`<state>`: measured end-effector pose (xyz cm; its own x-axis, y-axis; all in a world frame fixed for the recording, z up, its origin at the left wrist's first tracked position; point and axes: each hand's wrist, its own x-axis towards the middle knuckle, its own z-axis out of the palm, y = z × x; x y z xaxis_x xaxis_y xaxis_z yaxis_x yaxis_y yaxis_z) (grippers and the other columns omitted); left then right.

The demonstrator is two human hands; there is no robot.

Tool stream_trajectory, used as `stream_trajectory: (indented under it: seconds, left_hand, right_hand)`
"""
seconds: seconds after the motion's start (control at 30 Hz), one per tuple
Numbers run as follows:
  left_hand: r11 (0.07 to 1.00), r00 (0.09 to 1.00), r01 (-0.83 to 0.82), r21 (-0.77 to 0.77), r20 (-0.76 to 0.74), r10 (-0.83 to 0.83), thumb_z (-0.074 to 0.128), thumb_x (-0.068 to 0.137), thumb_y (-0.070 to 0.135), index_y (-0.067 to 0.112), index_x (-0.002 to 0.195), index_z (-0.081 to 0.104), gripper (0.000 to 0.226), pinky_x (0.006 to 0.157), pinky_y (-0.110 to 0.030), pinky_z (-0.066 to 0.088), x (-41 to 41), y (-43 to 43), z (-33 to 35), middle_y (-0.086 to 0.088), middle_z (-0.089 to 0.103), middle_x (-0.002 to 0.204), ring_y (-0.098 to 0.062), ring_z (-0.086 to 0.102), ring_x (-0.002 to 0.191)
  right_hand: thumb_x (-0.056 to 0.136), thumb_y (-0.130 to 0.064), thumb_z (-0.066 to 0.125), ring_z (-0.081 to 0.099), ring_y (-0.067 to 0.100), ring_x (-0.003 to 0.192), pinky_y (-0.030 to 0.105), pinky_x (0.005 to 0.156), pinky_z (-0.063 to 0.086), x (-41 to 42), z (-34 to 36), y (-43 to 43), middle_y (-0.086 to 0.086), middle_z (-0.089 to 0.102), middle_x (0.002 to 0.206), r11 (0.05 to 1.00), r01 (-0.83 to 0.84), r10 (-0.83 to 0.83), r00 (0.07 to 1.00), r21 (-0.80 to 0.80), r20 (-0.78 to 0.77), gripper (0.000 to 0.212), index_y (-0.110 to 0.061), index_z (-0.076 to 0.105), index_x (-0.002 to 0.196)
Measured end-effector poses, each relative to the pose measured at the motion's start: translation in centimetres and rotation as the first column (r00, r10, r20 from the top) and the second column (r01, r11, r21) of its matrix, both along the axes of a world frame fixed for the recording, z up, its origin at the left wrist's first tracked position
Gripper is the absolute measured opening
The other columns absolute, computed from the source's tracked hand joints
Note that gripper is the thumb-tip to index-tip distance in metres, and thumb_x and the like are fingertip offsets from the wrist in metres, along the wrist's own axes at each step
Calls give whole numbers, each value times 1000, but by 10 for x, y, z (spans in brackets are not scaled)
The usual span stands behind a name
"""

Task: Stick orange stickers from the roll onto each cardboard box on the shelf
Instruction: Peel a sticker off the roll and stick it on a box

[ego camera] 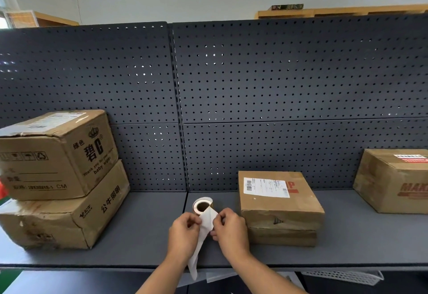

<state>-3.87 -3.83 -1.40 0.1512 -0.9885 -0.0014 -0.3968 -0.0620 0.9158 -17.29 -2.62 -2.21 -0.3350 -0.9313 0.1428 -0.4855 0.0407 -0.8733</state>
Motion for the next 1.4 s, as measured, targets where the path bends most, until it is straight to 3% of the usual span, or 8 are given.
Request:
stream_trajectory:
  seconds: [0.4, 0.6, 0.8, 0.87, 0.93, 1.07, 1.2, 1.4]
  left_hand:
    - [994, 999, -40, 103, 33, 37, 46, 98, 0, 17, 97, 80, 38, 52, -24, 42, -4, -7, -7, -7, 74, 78, -17, 56, 58]
    - [994, 999, 10, 108, 50, -15, 50, 98, 7, 18, 110, 79, 33, 61, -26, 45, -9, 0, 4, -2, 74, 93, -17, 65, 81]
    - [999, 940, -13, -41, 340, 26, 59, 95, 27, 35, 107, 70, 18, 91, -32, 43, -25, 21, 15, 15, 46, 119, -17, 47, 118]
    - [991, 965, 10, -136, 260, 26, 60, 96, 28, 35, 99, 72, 14, 90, -33, 46, -34, 29, 26, 17, 52, 115, -14, 49, 112]
    - [986, 997, 31, -161, 72, -20, 58, 98, 27, 33, 91, 71, 15, 84, -36, 54, -42, 35, 37, 12, 62, 104, -11, 61, 96]
    - [986, 959, 144, -90, -233, -161, 58, 100, 41, 21, 90, 71, 26, 82, -52, 61, -58, 39, 53, 0, 75, 86, -24, 72, 85]
    - [984, 892, 166, -68, -415, -180, 64, 101, 34, 1, 86, 66, 37, 75, -45, 63, -71, 39, 67, -8, 68, 73, -22, 65, 71]
    - [993, 843, 76, -95, -525, -115, 64, 99, 3, 0, 98, 72, 9, 74, -36, 63, -64, 32, 61, -21, 76, 95, -25, 75, 84]
  right_hand:
    - [98, -26, 55, 71, 16, 61, 46, 58, 59, -20, 8, 17, 0, 68, 67, 1000, -25, 24, 985, -5, -170, 19, -21, 60, 80]
    - [96, -25, 59, 69, 13, 61, 45, 61, 60, -41, 22, 30, -2, 70, 68, 998, -65, 62, 981, -14, -184, 15, -21, 63, 82]
    - [92, -35, 55, 70, 15, 61, 46, 56, 60, -47, 40, 34, -1, 68, 67, 991, -114, 101, 980, -75, -169, 16, -25, 59, 79]
    - [95, -33, 57, 67, 12, 60, 37, 54, 59, -49, 46, 34, -4, 66, 67, 987, -120, 92, 970, -111, -225, 17, -24, 59, 81]
    - [98, -31, 60, 58, 10, 57, 17, 49, 43, -51, 53, 36, -8, 62, 66, 980, -110, 45, 935, -165, -352, 17, -23, 59, 83]
    - [102, -37, 59, 49, 7, 57, 13, 47, 28, -56, 58, 38, -12, 56, 69, 957, -168, 30, 868, -236, -496, 19, -25, 59, 87]
    - [101, -35, 61, 63, 14, 60, 21, 50, 41, -57, 54, 37, -7, 67, 73, 919, -234, 2, 808, -318, -589, 14, -24, 63, 91]
    - [102, -33, 60, 68, 5, 92, 24, 75, 57, -62, 62, 43, -12, 73, 107, 888, -329, 119, 838, -321, -532, 20, -30, 66, 121]
